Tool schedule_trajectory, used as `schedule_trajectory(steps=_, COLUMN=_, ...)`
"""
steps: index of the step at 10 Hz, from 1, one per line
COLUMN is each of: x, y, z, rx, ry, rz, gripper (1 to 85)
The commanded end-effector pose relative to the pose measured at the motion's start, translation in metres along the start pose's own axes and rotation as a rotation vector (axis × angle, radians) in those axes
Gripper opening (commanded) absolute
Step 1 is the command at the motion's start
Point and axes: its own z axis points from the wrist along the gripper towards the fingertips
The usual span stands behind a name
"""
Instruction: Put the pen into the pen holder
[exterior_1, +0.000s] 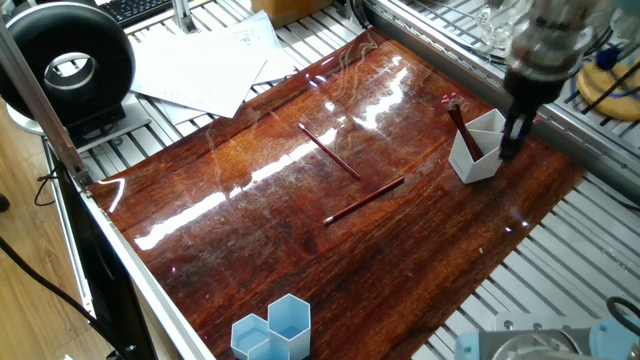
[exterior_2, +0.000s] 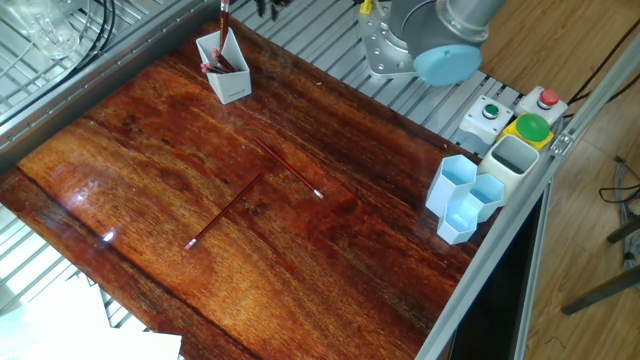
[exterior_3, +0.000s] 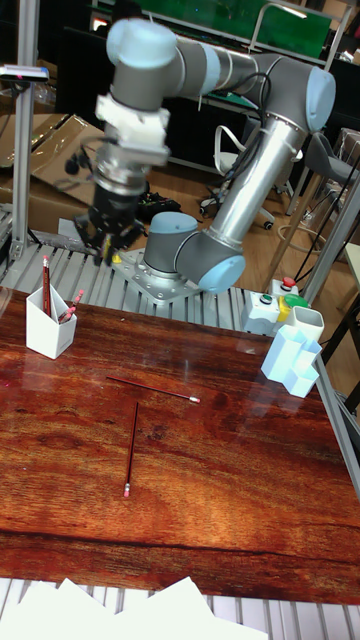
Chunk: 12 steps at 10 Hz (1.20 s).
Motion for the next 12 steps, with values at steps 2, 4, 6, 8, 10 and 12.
schedule_trajectory(steps=2, x=-0.001, y=0.02, z=0.045, rx=0.039, ry=0.031, rz=-0.269, gripper=25.7)
schedule_trajectory(steps=4, x=0.003, y=-0.002, z=0.066, rx=0.136, ry=0.067, rz=-0.384, gripper=23.3)
schedule_trajectory(steps=6, x=-0.01, y=-0.001, z=0.091, rx=0.128, ry=0.035, rz=-0.438, gripper=22.0)
schedule_trajectory(steps=8, x=-0.01, y=-0.011, z=0.085, rx=0.153, ry=0.054, rz=-0.418, gripper=13.7)
schedule_trajectory(steps=10, x=-0.014, y=-0.024, z=0.082, rx=0.195, ry=0.023, rz=-0.388, gripper=2.0)
schedule_trajectory(steps=12, x=-0.006, y=-0.029, z=0.081, rx=0.202, ry=0.047, rz=-0.407, gripper=3.7)
